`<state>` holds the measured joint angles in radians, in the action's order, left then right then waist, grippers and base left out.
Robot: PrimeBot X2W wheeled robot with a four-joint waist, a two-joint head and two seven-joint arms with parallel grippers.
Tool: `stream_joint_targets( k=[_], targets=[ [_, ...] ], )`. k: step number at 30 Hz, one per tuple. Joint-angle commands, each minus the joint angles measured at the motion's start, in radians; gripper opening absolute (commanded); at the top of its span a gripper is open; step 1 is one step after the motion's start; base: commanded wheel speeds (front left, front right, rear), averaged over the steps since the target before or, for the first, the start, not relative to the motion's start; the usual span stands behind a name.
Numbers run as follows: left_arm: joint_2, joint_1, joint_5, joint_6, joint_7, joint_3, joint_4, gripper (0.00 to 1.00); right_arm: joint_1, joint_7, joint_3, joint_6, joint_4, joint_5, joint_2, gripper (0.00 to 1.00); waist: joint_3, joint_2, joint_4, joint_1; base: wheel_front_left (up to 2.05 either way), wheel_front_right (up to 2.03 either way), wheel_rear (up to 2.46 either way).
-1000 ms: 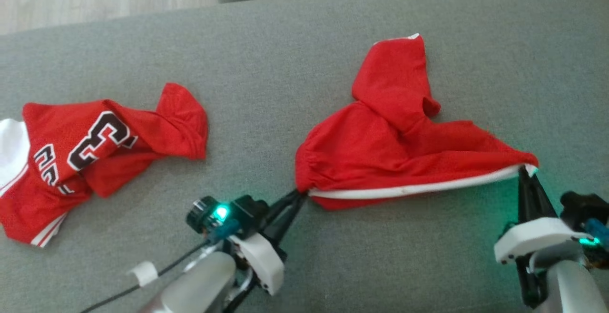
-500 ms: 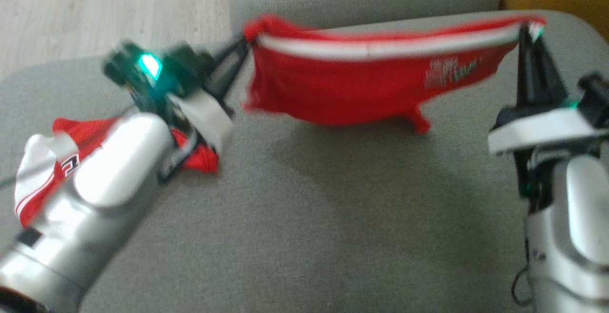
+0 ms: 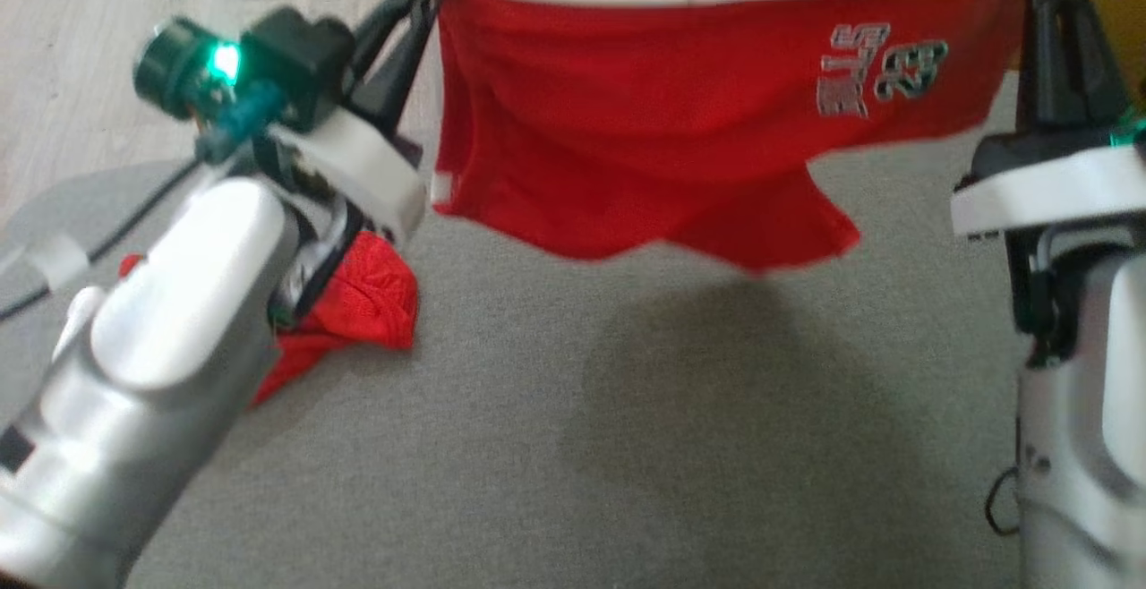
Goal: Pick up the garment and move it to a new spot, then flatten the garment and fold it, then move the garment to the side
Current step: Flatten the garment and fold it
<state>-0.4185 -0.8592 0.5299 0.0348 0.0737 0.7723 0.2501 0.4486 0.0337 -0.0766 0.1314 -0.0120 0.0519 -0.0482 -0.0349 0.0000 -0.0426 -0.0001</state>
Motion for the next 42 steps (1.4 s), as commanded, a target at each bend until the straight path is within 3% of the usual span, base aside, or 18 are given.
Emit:
stream_joint_targets(
  k=[1, 8, 13, 20, 24, 30, 38, 42],
  targets=[
    [-0.049, -0.033, 0.01, 0.013, 0.01, -0.053, -0.046, 0.0, 0.005, 0.013, 0.019, -0.001, -0.052, 0.011, -0.002, 0.0, -0.001, 0.0, 0.001, 0.0001, 0.0, 0.0, 0.0],
    [-0.112, 0.056, 0.055, 0.079, 0.11, -0.072, -0.285, 0.0, -0.089, 0.118, -0.001, -0.001, -0.237, 0.039, -0.002, 0.0, 0.021, 0.0, 0.0, 0.0001, 0.0, 0.0, 0.0],
    [-0.118, 0.035, 0.075, 0.091, 0.151, -0.087, -0.323, 0.0, -0.043, 0.17, 0.007, -0.001, -0.223, 0.037, -0.016, 0.0, 0.091, 0.0, -0.017, 0.0001, 0.0, 0.0, 0.0],
    [-0.082, -0.162, 0.06, 0.023, 0.131, -0.11, -0.118, 0.0, 0.267, 0.099, 0.026, -0.001, 0.068, 0.012, -0.078, 0.0, 0.271, 0.0, -0.048, 0.0001, 0.0, 0.0, 0.0],
    [-0.038, -0.321, 0.035, -0.011, 0.051, -0.138, 0.054, 0.0, 0.499, -0.011, 0.007, -0.001, 0.268, 0.047, -0.094, 0.0, 0.362, 0.0, -0.056, 0.0001, 0.0, 0.0, 0.0],
    [0.016, -0.479, -0.001, -0.023, -0.094, -0.169, 0.221, 0.0, 0.707, -0.161, -0.073, -0.001, 0.451, 0.111, -0.067, 0.0, 0.431, 0.0, -0.063, 0.0001, 0.0, 0.0, 0.0],
    [0.118, -0.485, 0.031, -0.099, -0.239, -0.151, 0.434, 0.0, 0.729, -0.244, -0.12, -0.001, 0.721, 0.204, -0.067, 0.0, 0.474, 0.0, -0.052, 0.0001, 0.0, 0.0, 0.0],
    [0.148, -0.411, 0.047, -0.138, -0.257, -0.105, 0.529, 0.0, 0.689, -0.246, -0.071, -0.001, 0.88, 0.21, -0.081, 0.0, 0.478, 0.0, -0.038, 0.0001, 0.0, 0.0, 0.0]
  ],
)
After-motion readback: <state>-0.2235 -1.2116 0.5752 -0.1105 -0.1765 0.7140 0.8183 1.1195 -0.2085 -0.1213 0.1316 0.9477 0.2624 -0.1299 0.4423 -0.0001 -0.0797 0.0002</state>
